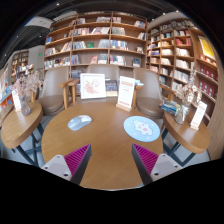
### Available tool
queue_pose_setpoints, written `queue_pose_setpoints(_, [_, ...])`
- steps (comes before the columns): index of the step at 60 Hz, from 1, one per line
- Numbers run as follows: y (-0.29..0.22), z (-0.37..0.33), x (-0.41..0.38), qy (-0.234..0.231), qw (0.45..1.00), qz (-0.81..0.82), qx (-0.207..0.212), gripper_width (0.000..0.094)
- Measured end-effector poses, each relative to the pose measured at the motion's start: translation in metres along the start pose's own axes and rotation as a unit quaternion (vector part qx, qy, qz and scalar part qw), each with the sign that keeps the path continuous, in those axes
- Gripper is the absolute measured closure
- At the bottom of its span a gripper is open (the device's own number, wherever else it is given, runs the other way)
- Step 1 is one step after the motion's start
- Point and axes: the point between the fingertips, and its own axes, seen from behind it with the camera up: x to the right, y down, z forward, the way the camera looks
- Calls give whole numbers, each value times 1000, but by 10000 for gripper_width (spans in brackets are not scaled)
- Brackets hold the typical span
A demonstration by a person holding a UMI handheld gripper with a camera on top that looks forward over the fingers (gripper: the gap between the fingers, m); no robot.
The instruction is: Arrange mouse
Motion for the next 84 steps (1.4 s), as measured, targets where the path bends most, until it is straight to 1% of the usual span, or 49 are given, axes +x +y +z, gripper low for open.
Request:
queue_pose_setpoints(5, [-4,6,-26,-16,1000,-15,1,82])
queue_pose_setpoints(6, [-1,2,-14,-22,1000,-18,0,83])
queue_pose_setpoints(7, [-3,9,-40,-25,1000,-17,-1,83])
queue_pose_setpoints(12, [-4,18,-75,-39,999,-19,-6,83])
queue_pose_setpoints(21, [-9,31,-119,-55,998,-33,-2,86])
queue_pose_setpoints(33, [-1,63,-162,-76,997,-30,-10,84])
queue_pose_setpoints(45, [5,98,-180,-80,996,-23,-9,87])
queue_pose_setpoints(52, [-1,121,-188,-81,996,-20,-9,85])
queue_pose_setpoints(69, [-11,173,-182,-62,998,-7,-31,90])
queue_pose_setpoints(84, [-29,207,-189,-57,998,-4,-32,85])
